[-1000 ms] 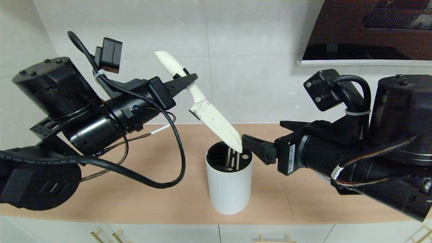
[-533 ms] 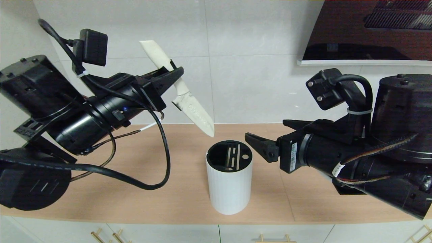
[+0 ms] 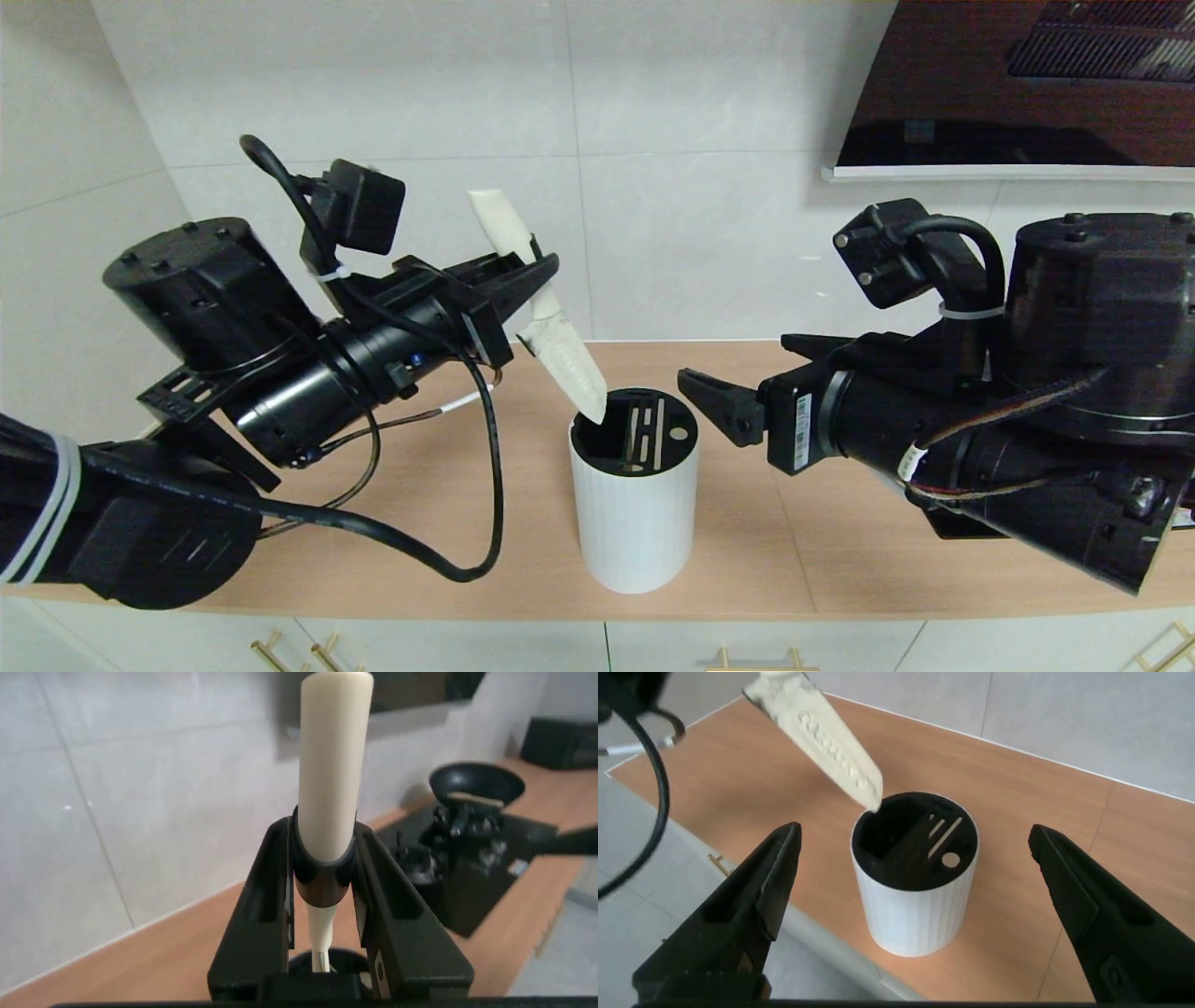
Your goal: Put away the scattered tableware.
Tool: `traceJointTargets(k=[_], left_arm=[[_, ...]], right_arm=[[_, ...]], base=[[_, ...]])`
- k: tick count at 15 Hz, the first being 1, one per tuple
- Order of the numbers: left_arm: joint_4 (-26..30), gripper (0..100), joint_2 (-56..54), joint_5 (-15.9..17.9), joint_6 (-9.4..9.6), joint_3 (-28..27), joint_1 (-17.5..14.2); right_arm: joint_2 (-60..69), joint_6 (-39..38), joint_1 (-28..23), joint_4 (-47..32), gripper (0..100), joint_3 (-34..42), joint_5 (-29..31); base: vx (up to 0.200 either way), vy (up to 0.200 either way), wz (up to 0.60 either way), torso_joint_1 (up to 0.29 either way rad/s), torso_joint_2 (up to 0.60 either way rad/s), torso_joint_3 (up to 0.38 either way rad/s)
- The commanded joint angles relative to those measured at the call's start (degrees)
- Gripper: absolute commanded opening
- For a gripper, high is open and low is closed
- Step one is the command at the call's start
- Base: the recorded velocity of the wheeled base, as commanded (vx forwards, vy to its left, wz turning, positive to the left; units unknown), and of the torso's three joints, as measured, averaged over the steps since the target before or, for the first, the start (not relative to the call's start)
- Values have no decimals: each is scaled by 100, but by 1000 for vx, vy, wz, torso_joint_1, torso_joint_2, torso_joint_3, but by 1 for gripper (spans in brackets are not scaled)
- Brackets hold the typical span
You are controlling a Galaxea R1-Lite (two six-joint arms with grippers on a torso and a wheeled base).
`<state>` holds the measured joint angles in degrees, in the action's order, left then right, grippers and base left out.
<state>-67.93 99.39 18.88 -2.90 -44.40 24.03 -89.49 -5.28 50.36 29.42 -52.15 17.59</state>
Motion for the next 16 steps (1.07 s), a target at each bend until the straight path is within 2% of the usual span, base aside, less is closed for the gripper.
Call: traceJointTargets(k=[1,7,13,16], left_arm=[[-1,0,142,1,26,98,155],[-124,0,669,-218,150,116,243],[-177,0,1021,-245,141,98,252],[-177,0,1179,-359,150,107,375]], right_arm=[[-95,1,-9,3,100,-14,-1],[-121,1,-9,3,100,-23,-1],[-165,-8,-9,20,100,-23,-1],[-139,-8,-9,20,100,-23,7]], base=[[0,0,0,0,0,0],[0,0,0,0,0,0],[0,0,0,0,0,0],[0,0,0,0,0,0]])
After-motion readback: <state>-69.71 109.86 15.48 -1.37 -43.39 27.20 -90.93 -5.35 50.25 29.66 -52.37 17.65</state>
